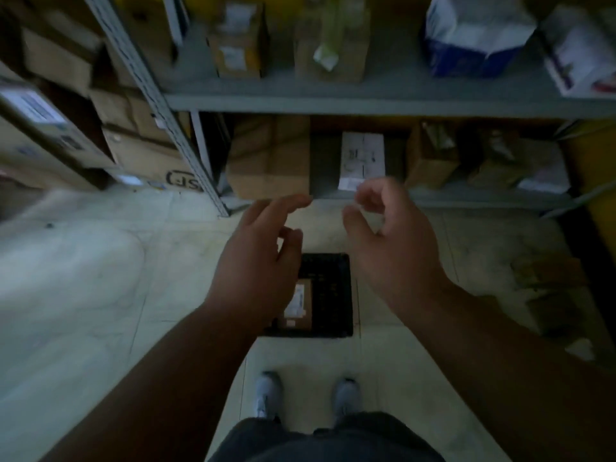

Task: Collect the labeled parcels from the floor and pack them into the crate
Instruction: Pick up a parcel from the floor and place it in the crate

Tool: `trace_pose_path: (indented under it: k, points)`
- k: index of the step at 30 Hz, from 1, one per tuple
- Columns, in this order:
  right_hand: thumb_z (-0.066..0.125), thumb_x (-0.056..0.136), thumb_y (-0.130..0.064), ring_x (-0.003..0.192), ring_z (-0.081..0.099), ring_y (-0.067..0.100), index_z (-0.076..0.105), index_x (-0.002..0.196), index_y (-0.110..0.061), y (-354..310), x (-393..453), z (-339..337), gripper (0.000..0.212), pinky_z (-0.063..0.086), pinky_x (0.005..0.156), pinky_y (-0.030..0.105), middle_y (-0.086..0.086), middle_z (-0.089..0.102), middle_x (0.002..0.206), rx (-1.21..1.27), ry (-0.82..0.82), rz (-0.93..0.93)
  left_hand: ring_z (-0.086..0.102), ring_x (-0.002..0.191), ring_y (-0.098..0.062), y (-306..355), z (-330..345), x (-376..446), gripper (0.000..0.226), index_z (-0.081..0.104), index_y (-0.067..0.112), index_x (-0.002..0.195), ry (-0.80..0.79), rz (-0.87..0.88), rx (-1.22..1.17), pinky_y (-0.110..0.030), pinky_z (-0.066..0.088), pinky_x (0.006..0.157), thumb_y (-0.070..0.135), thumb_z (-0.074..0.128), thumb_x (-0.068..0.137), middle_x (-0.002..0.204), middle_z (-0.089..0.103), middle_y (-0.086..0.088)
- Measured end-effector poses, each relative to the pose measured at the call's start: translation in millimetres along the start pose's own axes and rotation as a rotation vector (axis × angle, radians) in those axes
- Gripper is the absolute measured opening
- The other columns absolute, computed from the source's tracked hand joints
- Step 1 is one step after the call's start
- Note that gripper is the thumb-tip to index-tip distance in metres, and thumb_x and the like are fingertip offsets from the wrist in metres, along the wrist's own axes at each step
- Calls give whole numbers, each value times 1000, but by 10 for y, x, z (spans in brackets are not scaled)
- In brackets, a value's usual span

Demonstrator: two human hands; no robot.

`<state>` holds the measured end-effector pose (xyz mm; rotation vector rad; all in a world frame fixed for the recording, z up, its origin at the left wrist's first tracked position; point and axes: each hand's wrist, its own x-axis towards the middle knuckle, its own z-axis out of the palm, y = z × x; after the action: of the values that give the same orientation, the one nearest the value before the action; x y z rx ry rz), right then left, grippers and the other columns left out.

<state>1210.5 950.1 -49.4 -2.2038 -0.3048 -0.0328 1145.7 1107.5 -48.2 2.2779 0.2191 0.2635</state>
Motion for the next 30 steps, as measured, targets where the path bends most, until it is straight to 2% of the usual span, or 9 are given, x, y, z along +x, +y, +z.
trace_pose_path:
  k: [3,8,12,14,16,19,23,27,30]
  points:
    - [59,91,-38,103,53,-1,54,116,-28,-155,24,-415,28,41,79,10,-15,58,111,-10,24,-40,49,100,17,383,-95,29,42,50,50,126,31,52,-12,-1,40,66,21,53,95,118,48,25]
    - [61,91,-39,106,51,-5,52,120,-31,-231,31,-911,31,41,78,10,-16,55,115,-45,133,-48,55,96,6,760,-108,138,38,53,45,125,38,156,-52,-10,40,72,32,53,89,113,53,22]
    - [63,88,-39,106,46,-18,50,120,-37,-376,-35,-1139,34,34,76,-5,-23,52,109,-63,224,-36,54,97,7,938,-148,344,38,56,40,124,16,236,-123,-3,42,73,21,58,91,110,54,19]
    - [64,87,-40,112,44,-17,50,122,-37,-462,-80,-1238,38,31,78,-7,-19,53,115,-79,300,3,52,98,11,1048,-161,492,38,53,45,122,-19,306,-142,-1,41,75,26,56,89,107,53,22]
    - [63,86,-42,111,44,-15,49,122,-38,-535,-158,-1350,39,38,74,0,-17,51,119,-104,391,66,53,98,12,1181,-172,628,35,49,53,117,-78,367,-193,-9,47,74,36,51,86,106,53,25]
    - [63,84,-45,108,50,-8,49,122,-40,-619,-320,-1499,41,40,80,14,-17,52,122,-134,513,151,56,97,7,1350,-175,769,35,48,55,114,-163,460,-270,-21,52,78,38,49,84,105,56,23]
    - [65,74,-52,116,51,-5,40,127,-51,-706,-606,-1660,58,49,86,29,-22,50,127,-96,669,235,54,100,9,1513,-60,869,34,54,41,119,-276,587,-316,-4,44,74,36,49,86,107,56,26]
    - [65,72,-59,118,48,-9,29,115,-74,-749,-941,-1774,57,53,90,37,-33,45,124,-98,732,318,53,100,12,1675,238,770,24,57,32,115,-381,655,-380,-5,44,75,25,55,91,104,55,26]
    - [64,73,-59,118,49,-7,37,127,-57,-656,-1202,-1861,61,54,91,40,-26,47,129,-115,778,422,53,98,16,1865,465,621,29,54,35,114,-457,766,-415,-1,41,79,15,58,94,100,52,29]
